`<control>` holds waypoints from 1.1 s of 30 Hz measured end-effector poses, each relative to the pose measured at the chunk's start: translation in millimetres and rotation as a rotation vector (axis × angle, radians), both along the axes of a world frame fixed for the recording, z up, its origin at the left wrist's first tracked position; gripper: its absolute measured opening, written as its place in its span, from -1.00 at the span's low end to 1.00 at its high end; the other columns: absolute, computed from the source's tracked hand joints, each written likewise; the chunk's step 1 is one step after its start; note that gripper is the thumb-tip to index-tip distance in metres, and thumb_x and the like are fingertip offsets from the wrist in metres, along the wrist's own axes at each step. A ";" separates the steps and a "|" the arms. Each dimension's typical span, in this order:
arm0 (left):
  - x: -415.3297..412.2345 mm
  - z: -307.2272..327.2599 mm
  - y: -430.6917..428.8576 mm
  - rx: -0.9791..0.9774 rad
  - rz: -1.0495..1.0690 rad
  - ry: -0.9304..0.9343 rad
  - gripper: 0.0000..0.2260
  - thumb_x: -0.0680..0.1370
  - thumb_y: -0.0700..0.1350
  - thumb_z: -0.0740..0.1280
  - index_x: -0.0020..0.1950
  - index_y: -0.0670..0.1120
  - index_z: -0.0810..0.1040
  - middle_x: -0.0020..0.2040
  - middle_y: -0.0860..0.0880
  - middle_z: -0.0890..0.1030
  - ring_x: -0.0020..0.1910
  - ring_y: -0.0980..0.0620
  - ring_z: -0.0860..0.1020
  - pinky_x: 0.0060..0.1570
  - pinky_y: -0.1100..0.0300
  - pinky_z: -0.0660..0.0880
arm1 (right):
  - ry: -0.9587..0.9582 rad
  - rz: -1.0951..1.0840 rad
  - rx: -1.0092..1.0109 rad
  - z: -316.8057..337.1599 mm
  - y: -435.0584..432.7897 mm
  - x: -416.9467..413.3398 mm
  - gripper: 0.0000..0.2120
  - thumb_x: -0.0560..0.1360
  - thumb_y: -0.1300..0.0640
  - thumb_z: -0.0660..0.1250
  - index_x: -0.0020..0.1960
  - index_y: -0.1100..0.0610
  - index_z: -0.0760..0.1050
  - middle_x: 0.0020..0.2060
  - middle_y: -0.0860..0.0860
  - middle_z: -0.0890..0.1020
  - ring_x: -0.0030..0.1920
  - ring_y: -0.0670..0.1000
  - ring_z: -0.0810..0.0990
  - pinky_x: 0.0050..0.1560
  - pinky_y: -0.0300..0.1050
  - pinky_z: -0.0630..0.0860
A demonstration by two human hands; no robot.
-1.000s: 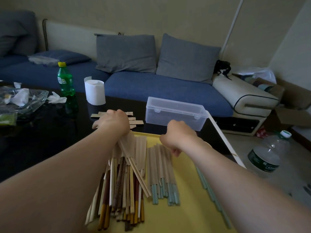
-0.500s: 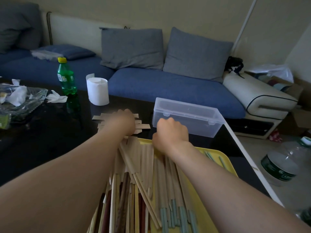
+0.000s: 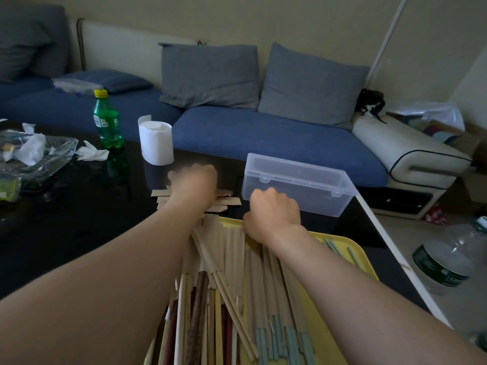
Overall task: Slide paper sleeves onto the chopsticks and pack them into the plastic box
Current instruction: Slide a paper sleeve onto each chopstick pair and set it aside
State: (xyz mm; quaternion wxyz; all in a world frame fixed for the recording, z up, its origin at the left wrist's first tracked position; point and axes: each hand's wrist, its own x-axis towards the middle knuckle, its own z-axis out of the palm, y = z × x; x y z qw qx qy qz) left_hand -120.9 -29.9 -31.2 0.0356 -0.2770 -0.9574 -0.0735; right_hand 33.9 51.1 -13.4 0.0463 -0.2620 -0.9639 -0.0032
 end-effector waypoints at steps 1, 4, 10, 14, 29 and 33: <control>-0.3 0.4 -1.2 0.009 -0.012 0.006 -0.75 0.62 -0.18 0.40 0.29 -0.01 0.57 0.13 -0.09 0.58 0.21 -0.18 0.54 0.32 -0.21 0.34 | 0.004 -0.002 0.002 0.8 0.3 1.3 -0.73 0.68 0.07 0.37 0.35 0.11 0.54 0.03 0.09 0.51 0.14 0.18 0.65 -0.07 -0.01 0.49; 3.3 3.7 -5.3 0.004 -0.073 0.041 -0.75 0.64 -0.18 0.38 0.30 0.02 0.59 0.11 -0.06 0.59 0.18 -0.15 0.56 0.36 -0.20 0.29 | 0.015 -0.016 -0.010 3.8 1.3 6.7 -0.74 0.68 0.06 0.37 0.33 0.11 0.54 -0.01 0.07 0.50 0.04 0.15 0.62 -0.08 0.00 0.48; 25.6 16.9 -6.0 0.075 -0.215 0.189 -0.79 0.64 -0.16 0.39 0.26 -0.05 0.51 -0.01 -0.01 0.57 0.04 -0.06 0.57 0.31 -0.09 0.38 | 0.044 -0.089 -0.046 18.2 8.0 29.6 -0.86 0.67 0.05 0.38 0.14 0.07 0.47 -0.03 0.06 0.51 -0.05 0.12 0.53 -0.09 0.01 0.50; 51.5 22.6 -7.9 0.120 -0.346 0.253 -0.70 0.62 -0.22 0.37 0.19 -0.04 0.27 -0.06 0.02 0.56 -0.15 -0.03 0.52 0.06 0.02 0.37 | 0.024 -0.143 -0.054 26.3 16.8 52.7 -0.87 0.65 0.08 0.35 0.07 0.09 0.43 -0.04 0.07 0.50 -0.03 0.16 0.56 -0.07 0.04 0.53; 126.8 36.3 3.1 -0.172 -0.769 0.158 -0.85 0.72 -0.15 0.23 0.27 -0.05 0.52 0.01 -0.01 0.47 0.07 -0.02 0.50 0.13 0.03 0.56 | -0.254 -0.351 -0.411 39.8 31.6 128.0 -0.78 0.49 0.26 0.63 -0.01 0.27 0.61 -0.23 0.21 0.77 -0.32 0.11 0.79 -0.11 0.04 0.78; 132.1 35.7 4.8 -0.072 -0.733 0.062 -0.84 0.74 -0.04 0.22 0.24 -0.05 0.53 0.11 -0.05 0.54 0.09 -0.02 0.51 0.06 0.11 0.47 | -0.221 -0.367 -0.403 33.8 24.0 127.7 -0.67 0.46 0.25 0.66 0.06 0.21 0.54 -0.13 0.20 0.73 -0.26 0.09 0.81 -0.14 -0.01 0.78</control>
